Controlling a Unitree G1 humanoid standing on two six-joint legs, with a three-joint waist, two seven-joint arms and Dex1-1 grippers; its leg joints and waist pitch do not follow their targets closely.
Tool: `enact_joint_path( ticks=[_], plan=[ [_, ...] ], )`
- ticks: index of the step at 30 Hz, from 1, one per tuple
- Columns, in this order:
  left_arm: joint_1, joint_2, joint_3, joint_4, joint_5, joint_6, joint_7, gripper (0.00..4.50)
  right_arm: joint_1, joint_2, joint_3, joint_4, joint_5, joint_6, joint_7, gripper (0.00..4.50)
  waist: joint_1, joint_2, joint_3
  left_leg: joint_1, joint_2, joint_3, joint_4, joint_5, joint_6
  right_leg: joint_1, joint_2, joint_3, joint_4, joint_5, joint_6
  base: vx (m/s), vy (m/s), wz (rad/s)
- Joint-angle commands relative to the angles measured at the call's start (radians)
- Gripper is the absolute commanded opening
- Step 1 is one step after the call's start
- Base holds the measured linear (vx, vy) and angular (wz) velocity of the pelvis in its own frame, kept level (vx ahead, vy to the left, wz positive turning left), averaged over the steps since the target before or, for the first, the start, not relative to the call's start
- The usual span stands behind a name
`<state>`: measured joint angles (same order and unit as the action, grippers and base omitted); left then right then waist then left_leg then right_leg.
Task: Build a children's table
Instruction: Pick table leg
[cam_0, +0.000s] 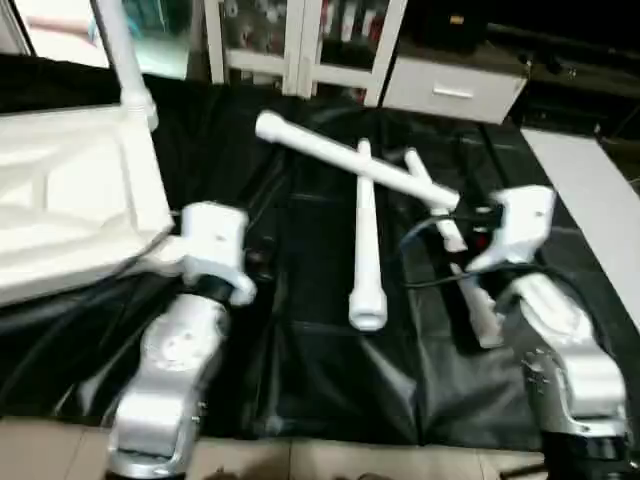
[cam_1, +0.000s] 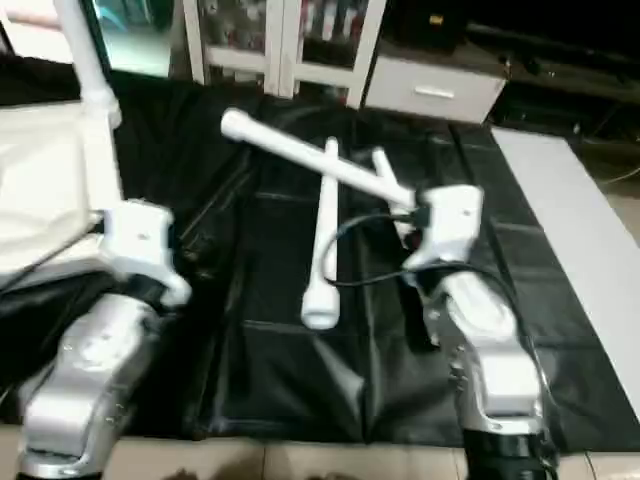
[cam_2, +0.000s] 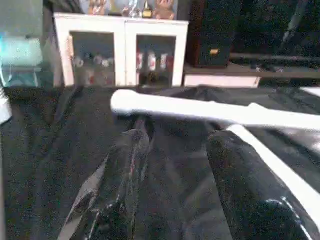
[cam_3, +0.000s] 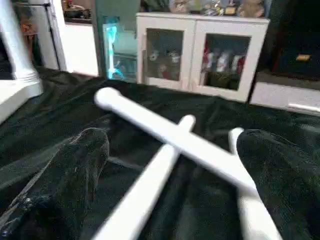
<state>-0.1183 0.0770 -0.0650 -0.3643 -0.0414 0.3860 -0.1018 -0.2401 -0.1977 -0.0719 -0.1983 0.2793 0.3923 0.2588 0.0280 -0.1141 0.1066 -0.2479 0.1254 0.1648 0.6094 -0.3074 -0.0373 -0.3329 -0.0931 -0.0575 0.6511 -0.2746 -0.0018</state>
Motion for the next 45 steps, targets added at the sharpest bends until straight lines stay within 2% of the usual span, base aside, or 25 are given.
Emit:
enact_joint_path(
  ticks=[1,2,3,4,5,6,7,8,9,10,11,12,13,15,19,23,32,37,39,40,41,42,43,44,45],
  plan=[
    [0.000,-0.008,-0.025,0.005,0.008,-0.004,-0.001,2.34,0.000,-0.015,-0.024,-0.018,0.010,0.018,-0.007,4.50,0.048,-0.006,-0.066,-0.095,-0.028,-0.006,0.060,-0.106,0.231,0.162,-0.153,0.190,-0.163,-0.112,-0.317,0.206,-0.040,0.01],
    [0.000,-0.009,-0.025,0.005,0.008,-0.004,-0.001,2.34,0.001,-0.015,-0.025,-0.019,0.011,0.018,-0.007,4.50,0.061,-0.008,-0.074,-0.151,-0.010,-0.031,0.112,-0.064,0.195,0.208,-0.181,0.212,-0.161,-0.114,-0.380,0.206,-0.040,0.01],
    [0.002,-0.015,-0.024,0.005,0.009,-0.008,0.012,2.34,0.002,-0.015,-0.029,-0.021,0.010,0.023,-0.003,4.50,0.073,0.012,-0.064,-0.212,0.022,-0.068,0.134,0.087,0.088,0.199,-0.166,0.153,-0.136,0.055,-0.427,0.202,-0.025,-0.14],
    [0.001,-0.016,-0.024,0.006,0.011,0.000,0.018,2.34,0.003,-0.014,-0.032,-0.022,0.010,0.026,-0.001,4.50,0.070,0.012,-0.075,-0.224,0.038,-0.073,0.119,0.165,0.074,0.193,-0.157,0.132,-0.121,0.176,-0.434,0.189,0.002,-0.16],
    [0.000,-0.017,-0.024,0.007,0.013,0.009,0.023,2.34,0.003,-0.014,-0.033,-0.022,0.010,0.029,-0.001,4.50,0.068,0.042,-0.074,-0.214,0.058,-0.076,0.017,0.363,0.102,0.152,-0.079,0.034,-0.087,0.316,-0.381,0.189,0.002,-0.16],
    [-0.002,-0.016,-0.023,0.011,0.013,0.014,0.023,2.34,0.002,-0.014,-0.033,-0.022,0.011,0.030,-0.001,4.50,0.047,0.097,-0.084,-0.126,0.060,-0.086,-0.036,0.623,0.165,0.087,0.037,-0.042,-0.036,0.332,-0.233,0.000,0.000,0.00],
    [-0.001,-0.012,-0.026,0.012,0.015,0.010,0.016,2.34,0.003,-0.015,-0.032,-0.026,0.012,0.032,-0.002,4.50,0.025,0.106,-0.075,-0.104,0.108,-0.130,-0.044,0.582,0.259,0.037,0.063,-0.049,0.005,0.227,-0.166,0.000,0.000,0.00],
    [0.000,-0.009,-0.028,0.013,0.017,0.004,0.011,2.34,0.004,-0.016,-0.030,-0.028,0.014,0.033,-0.003,4.50,0.019,0.123,-0.095,-0.056,0.174,-0.197,-0.026,0.764,0.357,-0.027,0.051,-0.021,0.080,0.159,-0.106,0.000,0.000,0.00],
    [0.003,-0.010,-0.028,0.012,0.015,0.001,0.007,2.34,0.004,-0.018,-0.029,-0.030,0.014,0.033,-0.003,4.50,0.039,0.105,-0.104,-0.026,0.194,-0.211,0.024,1.217,0.362,-0.071,-0.006,0.040,0.054,0.173,0.006,0.085,0.036,-0.14],
    [0.005,-0.010,-0.029,0.011,0.015,0.000,0.006,2.34,0.004,-0.019,-0.027,-0.030,0.015,0.033,-0.004,4.50,0.041,0.089,-0.111,-0.030,0.159,-0.197,0.030,1.394,0.280,-0.078,-0.014,0.065,0.027,0.263,0.092,-0.035,0.085,-0.09],
    [0.006,-0.011,-0.029,0.010,0.015,0.000,0.005,2.34,0.003,-0.021,-0.026,-0.029,0.016,0.033,-0.003,4.50,0.049,0.062,-0.107,-0.061,0.107,-0.165,0.019,1.221,0.231,-0.068,-0.015,0.078,-0.020,0.316,0.103,-0.035,0.085,-0.09],
    [0.007,-0.012,-0.031,0.010,0.014,0.001,0.005,2.34,0.003,-0.023,-0.026,-0.028,0.014,0.034,-0.003,4.50,0.054,0.032,-0.089,-0.128,0.039,-0.093,0.011,0.810,0.185,-0.039,-0.033,0.083,-0.057,0.375,0.060,-0.104,0.054,-0.08],
    [0.007,-0.012,-0.032,0.010,0.013,0.000,0.005,2.34,0.003,-0.023,-0.026,-0.028,0.012,0.035,-0.002,4.50,0.060,0.029,-0.087,-0.150,0.025,-0.075,-0.007,0.605,0.157,-0.015,-0.041,0.082,-0.057,0.375,0.055,0.000,0.000,0.00],
    [0.007,-0.010,-0.035,0.011,0.013,0.001,0.007,2.34,0.003,-0.024,-0.030,-0.027,0.010,0.037,0.002,4.50,0.061,0.045,-0.081,-0.143,0.058,-0.062,-0.062,0.101,0.059,0.003,-0.048,0.073,-0.082,0.149,-0.031,-0.028,-0.019,-0.01],
    [0.008,-0.001,-0.040,0.014,0.015,0.005,0.002,2.34,0.003,-0.025,-0.033,-0.025,0.006,0.039,0.002,4.50,0.034,0.057,-0.052,-0.124,0.083,-0.050,-0.109,-0.309,-0.077,-0.034,-0.032,0.058,-0.122,-0.326,-0.071,-0.103,-0.003,0.01],
    [0.003,0.006,-0.037,0.017,0.019,0.005,-0.011,2.34,0.003,-0.036,-0.031,-0.019,0.002,0.042,-0.009,4.50,0.023,0.057,-0.051,-0.116,0.080,-0.060,-0.106,-0.440,-0.132,-0.050,-0.043,0.057,-0.144,-0.481,-0.021,-0.101,0.015,-0.02],
    [-0.001,0.017,-0.040,0.020,0.014,0.005,-0.014,2.34,0.015,-0.037,-0.031,-0.021,-0.001,0.050,-0.008,4.50,-0.003,0.055,-0.055,-0.129,0.077,-0.062,-0.117,-0.503,-0.132,-0.053,-0.040,0.044,-0.146,-0.443,-0.018,-0.047,0.032,-0.09],
    [-0.005,0.015,-0.039,0.024,0.016,0.002,-0.017,2.34,0.014,-0.035,-0.026,-0.014,-0.005,0.050,-0.011,4.50,-0.006,0.072,-0.047,-0.124,0.089,-0.062,-0.150,-0.671,-0.162,-0.043,-0.023,0.004,-0.139,-0.431,-0.017,-0.033,0.018,-0.06],
    [-0.005,0.015,-0.041,0.025,0.016,0.001,-0.017,2.34,0.015,-0.036,-0.027,-0.012,-0.007,0.050,-0.011,4.50,0.024,0.080,-0.050,-0.168,0.098,-0.009,-0.233,-0.746,-0.171,-0.002,0.014,-0.013,-0.025,-0.314,-0.040,-0.038,0.003,0.01],
    [-0.005,0.016,-0.041,0.026,0.016,0.001,-0.017,2.34,0.016,-0.036,-0.027,-0.011,-0.007,0.050,-0.010,4.50,0.036,0.068,-0.051,-0.177,0.096,0.013,-0.243,-0.720,-0.158,0.002,0.017,-0.004,0.002,-0.310,-0.035,-0.120,-0.044,0.19],
    [-0.005,0.015,-0.043,0.026,0.016,0.001,-0.016,2.34,0.018,-0.037,-0.030,-0.009,-0.007,0.051,-0.009,4.50,0.059,0.035,-0.055,-0.134,0.072,0.061,-0.185,-0.559,-0.151,-0.062,-0.009,0.034,-0.065,-0.545,-0.013,-0.120,-0.044,0.19],
    [-0.004,0.015,-0.044,0.026,0.017,0.001,-0.016,2.34,0.018,-0.037,-0.031,-0.009,-0.007,0.051,-0.010,4.50,0.039,-0.009,-0.059,-0.028,0.039,0.043,0.009,-0.368,-0.111,-0.174,-0.081,0.065,-0.212,-0.763,0.020,-0.046,-0.073,0.24],
    [-0.004,0.015,-0.044,0.026,0.017,0.001,-0.016,2.34,0.018,-0.037,-0.031,-0.009,-0.007,0.051,-0.010,4.50,0.037,0.012,-0.045,-0.086,0.014,-0.062,0.066,0.034,-0.011,-0.111,-0.154,0.135,-0.243,-0.829,-0.001,0.000,0.000,0.00],
    [-0.004,0.015,-0.046,0.026,0.017,0.001,-0.017,2.34,0.018,-0.036,-0.032,-0.009,-0.006,0.051,-0.011,4.50,0.037,0.024,-0.028,-0.093,0.026,-0.092,0.055,0.038,-0.044,-0.071,-0.151,0.083,-0.224,-0.794,-0.029,0.000,0.000,0.00],
    [-0.004,0.015,-0.046,0.025,0.017,0.002,-0.017,2.34,0.018,-0.036,-0.033,-0.009,-0.006,0.051,-0.012,4.50,0.021,0.053,-0.031,-0.085,0.060,-0.094,-0.048,-0.330,-0.121,-0.069,-0.046,0.008,-0.156,-0.577,-0.036,-0.039,0.058,-0.18]
  ],
)
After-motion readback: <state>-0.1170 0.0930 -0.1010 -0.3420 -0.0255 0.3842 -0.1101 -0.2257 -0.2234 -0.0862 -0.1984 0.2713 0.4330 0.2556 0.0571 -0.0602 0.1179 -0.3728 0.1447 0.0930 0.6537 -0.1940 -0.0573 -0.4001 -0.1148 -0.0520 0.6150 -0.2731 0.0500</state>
